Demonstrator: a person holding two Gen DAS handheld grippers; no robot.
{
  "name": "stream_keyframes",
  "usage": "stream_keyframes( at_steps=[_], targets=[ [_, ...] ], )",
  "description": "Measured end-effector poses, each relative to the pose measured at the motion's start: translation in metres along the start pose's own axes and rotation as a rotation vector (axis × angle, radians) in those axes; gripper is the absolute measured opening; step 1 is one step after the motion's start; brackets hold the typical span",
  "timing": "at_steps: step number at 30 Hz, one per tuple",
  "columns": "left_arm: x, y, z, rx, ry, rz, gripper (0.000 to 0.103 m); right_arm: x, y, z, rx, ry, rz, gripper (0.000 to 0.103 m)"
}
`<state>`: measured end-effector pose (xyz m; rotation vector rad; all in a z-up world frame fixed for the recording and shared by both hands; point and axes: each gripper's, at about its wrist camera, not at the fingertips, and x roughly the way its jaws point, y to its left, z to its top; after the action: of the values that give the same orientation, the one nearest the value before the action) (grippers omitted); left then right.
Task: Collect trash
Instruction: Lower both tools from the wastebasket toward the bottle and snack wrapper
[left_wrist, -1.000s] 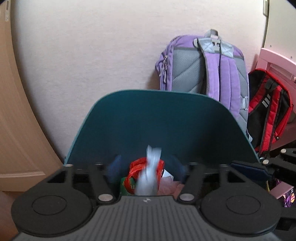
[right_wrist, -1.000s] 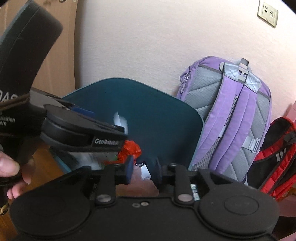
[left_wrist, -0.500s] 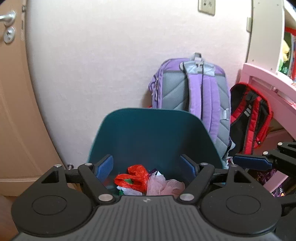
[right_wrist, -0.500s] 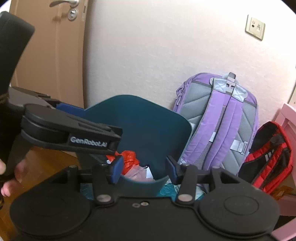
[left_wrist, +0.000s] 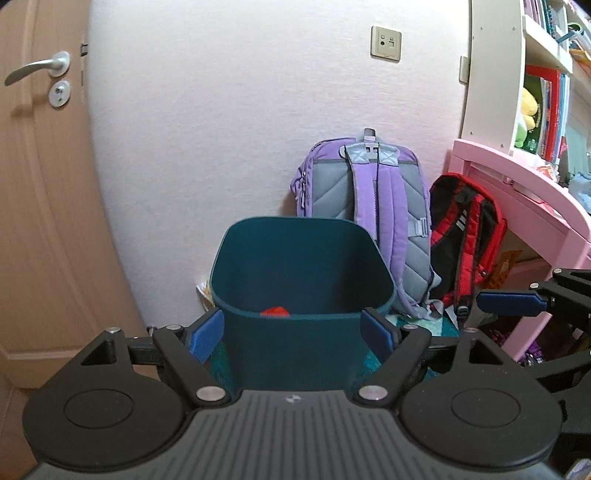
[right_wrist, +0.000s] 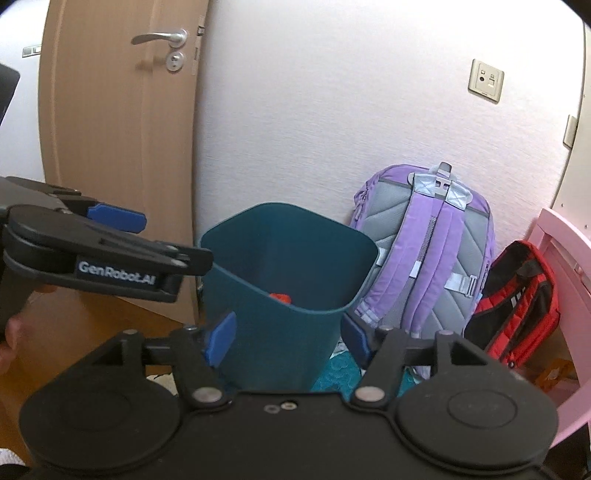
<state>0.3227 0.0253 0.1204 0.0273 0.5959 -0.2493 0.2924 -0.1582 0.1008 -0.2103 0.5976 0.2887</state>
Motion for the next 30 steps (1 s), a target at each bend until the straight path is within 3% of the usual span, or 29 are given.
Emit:
stream_keyframes(
  at_steps=[2,9,17,21,30],
  targets=[
    [-0.01,0.001,-0.008,-0.004,0.002,-0.003,0.081,-0.009,0.005,-0.007,0.002,-0.001,0.005,0.064],
    [-0.041,0.0,-0.042,0.01,0.004,-0.001,0.085,-0.034,0.018,-0.035,0.04,-0.006,0.046,0.081],
    [-0.051,0.002,-0.096,0.036,0.02,0.013,0.09,-0.034,0.027,-0.079,0.07,0.025,0.092,0.094],
    [-0.043,0.006,-0.126,0.044,0.032,0.015,0.102,-0.018,0.03,-0.107,0.083,0.053,0.093,0.102],
    [0.018,0.021,-0.203,0.016,0.116,-0.034,0.103,0.057,0.031,-0.189,0.173,0.17,0.084,0.103]
  ],
)
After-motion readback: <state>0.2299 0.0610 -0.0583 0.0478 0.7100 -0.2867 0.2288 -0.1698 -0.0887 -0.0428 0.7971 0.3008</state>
